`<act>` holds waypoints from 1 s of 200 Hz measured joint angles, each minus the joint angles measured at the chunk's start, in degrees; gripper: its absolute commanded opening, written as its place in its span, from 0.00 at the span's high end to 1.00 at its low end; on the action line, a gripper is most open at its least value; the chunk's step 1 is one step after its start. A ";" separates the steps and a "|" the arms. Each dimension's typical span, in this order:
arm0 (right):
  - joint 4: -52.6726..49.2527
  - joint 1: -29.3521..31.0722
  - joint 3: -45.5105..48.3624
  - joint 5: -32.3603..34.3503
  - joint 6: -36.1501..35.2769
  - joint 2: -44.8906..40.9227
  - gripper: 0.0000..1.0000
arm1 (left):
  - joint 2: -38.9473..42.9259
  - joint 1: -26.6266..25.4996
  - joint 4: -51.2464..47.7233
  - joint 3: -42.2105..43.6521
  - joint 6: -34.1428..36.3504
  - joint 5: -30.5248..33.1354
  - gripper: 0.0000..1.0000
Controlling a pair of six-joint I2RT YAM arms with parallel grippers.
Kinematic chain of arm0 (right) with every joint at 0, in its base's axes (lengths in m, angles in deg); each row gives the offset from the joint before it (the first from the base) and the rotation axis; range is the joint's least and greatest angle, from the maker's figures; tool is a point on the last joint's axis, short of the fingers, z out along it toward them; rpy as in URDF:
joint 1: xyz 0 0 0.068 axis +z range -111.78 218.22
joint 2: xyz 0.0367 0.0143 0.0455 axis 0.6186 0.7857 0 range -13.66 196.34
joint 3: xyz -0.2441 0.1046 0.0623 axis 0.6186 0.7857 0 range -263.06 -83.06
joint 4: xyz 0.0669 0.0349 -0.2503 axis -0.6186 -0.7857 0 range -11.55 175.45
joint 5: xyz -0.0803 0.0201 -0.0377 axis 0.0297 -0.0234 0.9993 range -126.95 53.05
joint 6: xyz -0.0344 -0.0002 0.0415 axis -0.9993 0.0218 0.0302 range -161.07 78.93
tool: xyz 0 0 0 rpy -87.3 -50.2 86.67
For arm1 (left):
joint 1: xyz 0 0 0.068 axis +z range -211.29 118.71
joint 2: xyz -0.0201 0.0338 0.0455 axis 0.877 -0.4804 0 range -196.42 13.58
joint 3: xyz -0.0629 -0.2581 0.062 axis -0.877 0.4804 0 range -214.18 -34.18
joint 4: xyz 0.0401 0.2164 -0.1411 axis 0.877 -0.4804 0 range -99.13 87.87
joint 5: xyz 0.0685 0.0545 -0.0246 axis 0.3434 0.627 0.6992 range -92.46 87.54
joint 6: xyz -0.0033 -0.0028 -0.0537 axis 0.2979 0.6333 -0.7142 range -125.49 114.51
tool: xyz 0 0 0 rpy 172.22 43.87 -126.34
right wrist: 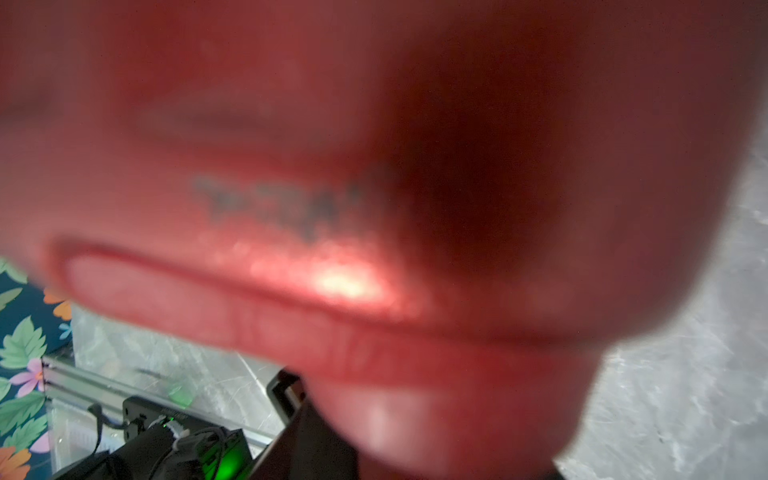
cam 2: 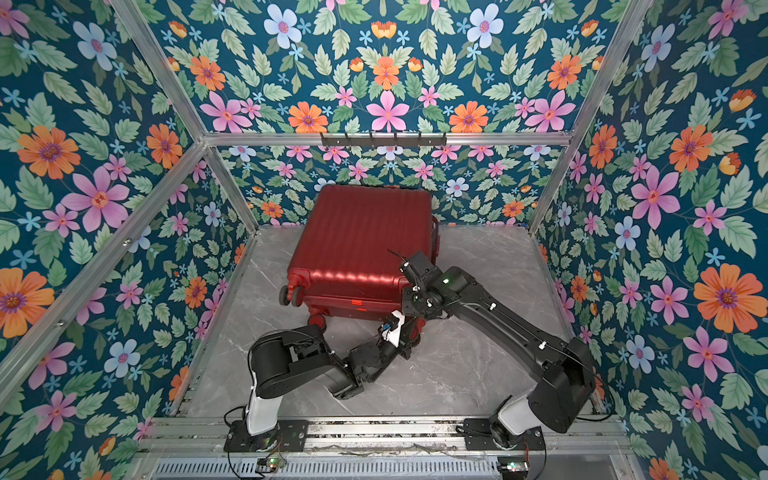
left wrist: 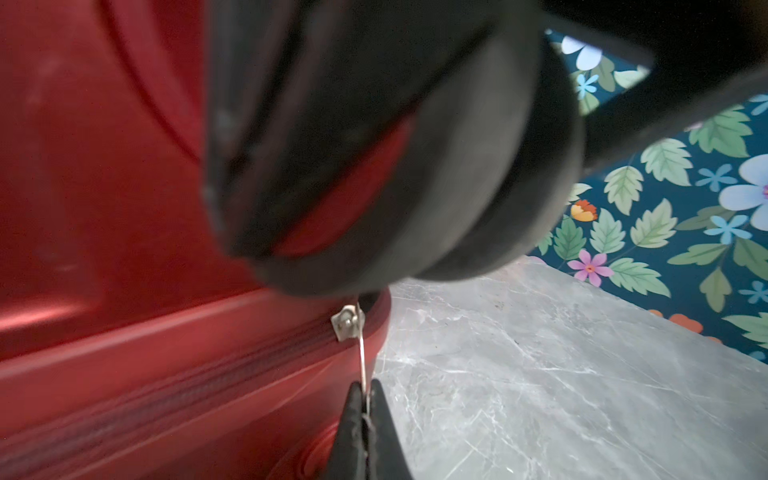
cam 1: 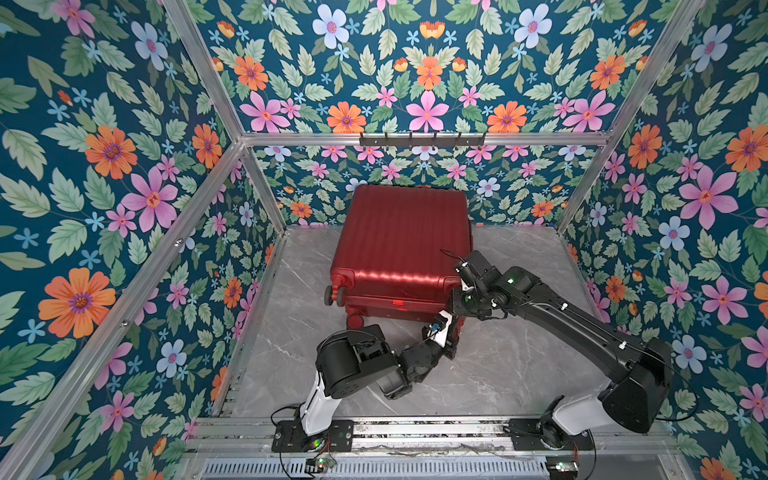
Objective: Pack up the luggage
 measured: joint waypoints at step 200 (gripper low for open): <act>7.15 -5.97 5.49 -6.56 -6.34 -8.00 0.15 | 13.94 -7.56 2.67 11.30 6.54 6.43 0.27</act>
